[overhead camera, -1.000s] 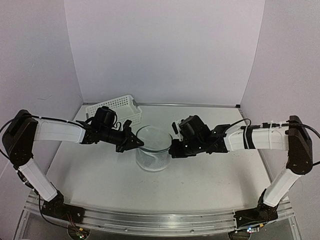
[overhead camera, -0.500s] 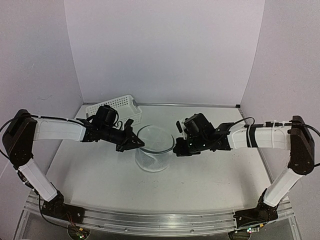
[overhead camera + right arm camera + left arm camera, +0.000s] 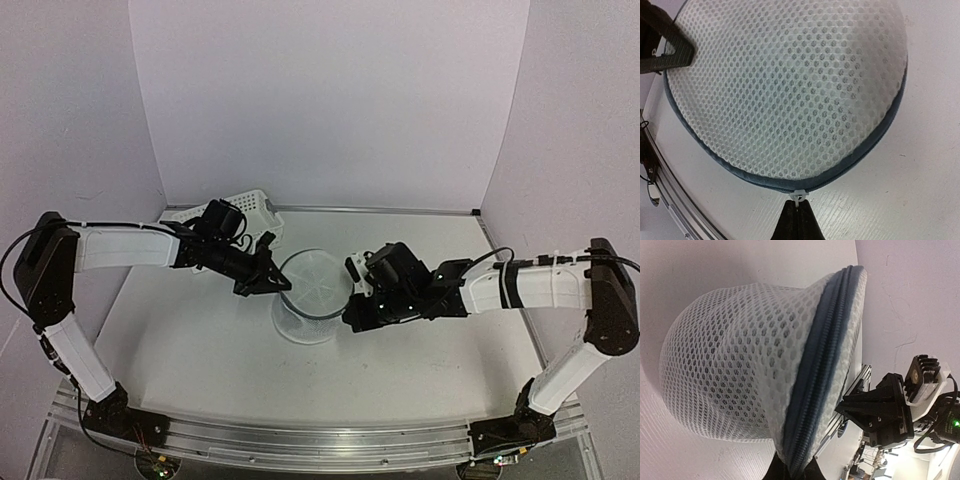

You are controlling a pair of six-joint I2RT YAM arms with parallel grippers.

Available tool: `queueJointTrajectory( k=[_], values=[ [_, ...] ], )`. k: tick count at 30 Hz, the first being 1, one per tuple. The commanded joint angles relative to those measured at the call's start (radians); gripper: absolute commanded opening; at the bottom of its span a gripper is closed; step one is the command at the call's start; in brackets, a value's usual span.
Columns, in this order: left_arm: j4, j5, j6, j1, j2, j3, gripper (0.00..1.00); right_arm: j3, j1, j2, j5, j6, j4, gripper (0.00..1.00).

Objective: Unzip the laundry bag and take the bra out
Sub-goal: Unzip the zipper of the laundry bag, then adjust the laundry bag at the center of the board.

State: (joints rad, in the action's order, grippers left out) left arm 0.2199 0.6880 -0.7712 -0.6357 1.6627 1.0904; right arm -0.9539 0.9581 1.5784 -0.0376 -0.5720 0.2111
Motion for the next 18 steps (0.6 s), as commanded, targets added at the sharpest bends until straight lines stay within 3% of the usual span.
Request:
queueJointTrajectory(
  k=[1, 5, 12, 18],
  values=[
    [0.074, -0.031, 0.08, 0.02, 0.028, 0.103, 0.09, 0.009, 0.047, -0.047, 0.0, -0.002, -0.065, 0.0],
    [0.134, -0.079, 0.114, 0.039, 0.045, 0.164, 0.22, 0.0, 0.073, -0.033, -0.007, -0.018, -0.08, 0.0],
    [0.237, -0.185, 0.136, 0.05, 0.027, 0.228, 0.6, -0.044, 0.082, 0.01, -0.037, -0.04, -0.12, 0.0],
    [0.273, -0.224, 0.122, 0.05, -0.061, 0.191, 0.75, -0.131, 0.085, 0.083, -0.065, -0.045, -0.131, 0.0]
  ],
)
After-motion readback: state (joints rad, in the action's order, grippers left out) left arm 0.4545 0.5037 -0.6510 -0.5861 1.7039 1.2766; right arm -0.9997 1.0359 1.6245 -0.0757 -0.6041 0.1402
